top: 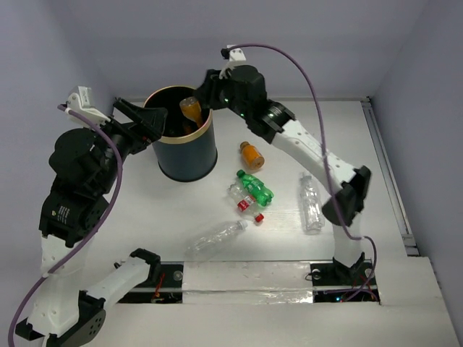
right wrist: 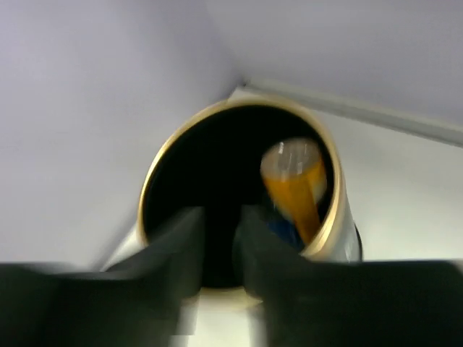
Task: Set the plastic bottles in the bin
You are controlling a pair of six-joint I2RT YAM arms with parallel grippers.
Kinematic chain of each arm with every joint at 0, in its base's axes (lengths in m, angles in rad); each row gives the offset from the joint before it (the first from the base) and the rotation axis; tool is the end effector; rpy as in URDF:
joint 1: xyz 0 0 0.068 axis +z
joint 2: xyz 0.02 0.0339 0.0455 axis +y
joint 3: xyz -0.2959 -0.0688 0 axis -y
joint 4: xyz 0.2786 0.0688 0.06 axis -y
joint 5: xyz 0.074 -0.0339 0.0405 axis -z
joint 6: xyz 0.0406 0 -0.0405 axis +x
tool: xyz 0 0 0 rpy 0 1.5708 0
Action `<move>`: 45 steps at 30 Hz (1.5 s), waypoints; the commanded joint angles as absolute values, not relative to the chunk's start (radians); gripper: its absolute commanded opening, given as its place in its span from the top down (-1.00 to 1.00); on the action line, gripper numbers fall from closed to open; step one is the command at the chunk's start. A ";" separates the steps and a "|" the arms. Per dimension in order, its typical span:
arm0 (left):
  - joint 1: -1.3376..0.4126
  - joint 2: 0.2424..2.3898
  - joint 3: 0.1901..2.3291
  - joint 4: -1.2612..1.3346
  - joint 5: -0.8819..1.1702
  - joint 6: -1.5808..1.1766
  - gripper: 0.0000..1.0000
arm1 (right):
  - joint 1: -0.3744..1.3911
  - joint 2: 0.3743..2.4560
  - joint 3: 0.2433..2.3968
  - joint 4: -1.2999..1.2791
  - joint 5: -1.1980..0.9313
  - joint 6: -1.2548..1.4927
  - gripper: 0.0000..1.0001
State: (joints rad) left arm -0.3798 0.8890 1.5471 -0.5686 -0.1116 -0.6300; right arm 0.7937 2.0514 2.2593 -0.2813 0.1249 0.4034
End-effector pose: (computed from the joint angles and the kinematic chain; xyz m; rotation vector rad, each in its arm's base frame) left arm 0.1235 -0.0444 0.5713 -0.2823 1.4991 -0.7311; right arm 0.3759 0.3750 0.4837 -0.2333 1.6909 0.8041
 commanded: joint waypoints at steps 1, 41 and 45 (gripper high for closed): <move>-0.383 0.916 1.615 -0.522 -0.092 -0.600 -0.62 | 0.804 1.771 2.033 -0.259 -0.143 0.225 0.54; -0.383 1.121 2.046 -0.732 0.083 -0.569 -0.48 | 1.359 1.871 1.485 -0.574 -0.011 -0.222 -1.00; -0.383 1.123 2.056 -0.735 0.078 -0.566 -0.47 | 1.359 1.925 1.494 -0.532 0.020 -0.238 -1.00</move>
